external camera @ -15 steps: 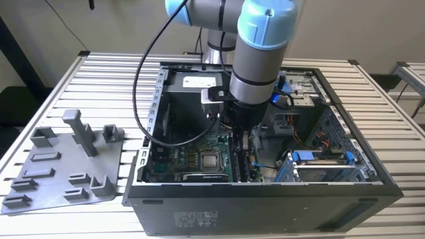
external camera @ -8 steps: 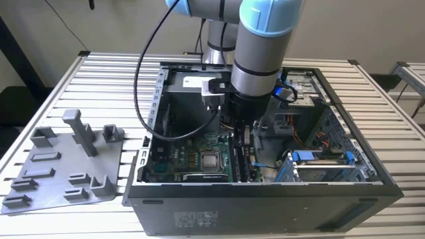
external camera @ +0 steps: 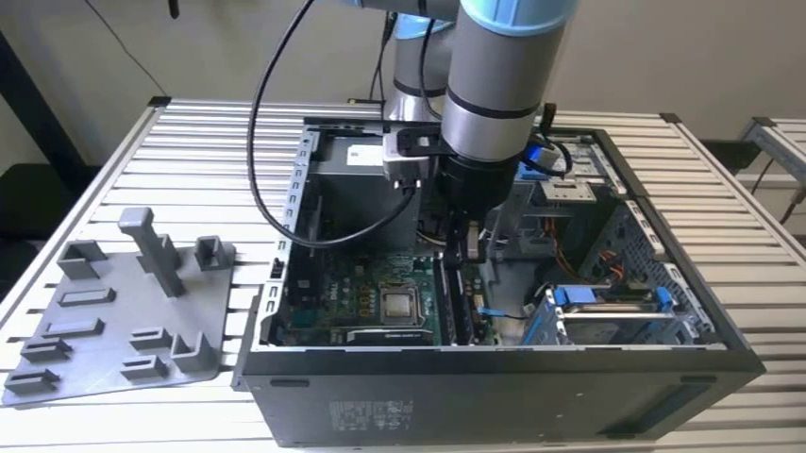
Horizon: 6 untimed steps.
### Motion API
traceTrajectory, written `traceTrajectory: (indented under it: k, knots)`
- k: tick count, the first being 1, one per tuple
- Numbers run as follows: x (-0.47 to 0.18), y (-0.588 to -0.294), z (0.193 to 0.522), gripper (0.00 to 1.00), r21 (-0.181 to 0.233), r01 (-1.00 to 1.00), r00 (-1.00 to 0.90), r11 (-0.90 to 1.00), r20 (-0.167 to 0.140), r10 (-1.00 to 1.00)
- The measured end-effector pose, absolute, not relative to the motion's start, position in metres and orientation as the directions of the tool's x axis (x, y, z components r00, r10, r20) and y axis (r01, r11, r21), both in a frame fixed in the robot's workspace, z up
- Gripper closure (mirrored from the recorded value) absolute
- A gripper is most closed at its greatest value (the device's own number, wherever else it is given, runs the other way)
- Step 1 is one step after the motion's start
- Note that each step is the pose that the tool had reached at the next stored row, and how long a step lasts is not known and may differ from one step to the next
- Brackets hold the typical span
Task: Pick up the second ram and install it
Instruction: 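Press down the second ram until it locks into place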
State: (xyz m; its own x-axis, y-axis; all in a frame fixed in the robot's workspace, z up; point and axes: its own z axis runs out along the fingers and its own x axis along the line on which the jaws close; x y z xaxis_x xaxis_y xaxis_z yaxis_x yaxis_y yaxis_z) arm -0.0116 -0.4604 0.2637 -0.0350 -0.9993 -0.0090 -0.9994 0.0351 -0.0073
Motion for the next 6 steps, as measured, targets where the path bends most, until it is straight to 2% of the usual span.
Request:
traceTrajectory:
  k: [6]
  knots:
    - [-0.0116, -0.4604, 0.264, 0.89, -0.007, -0.999, -0.035, 0.035, -0.009, -0.999]
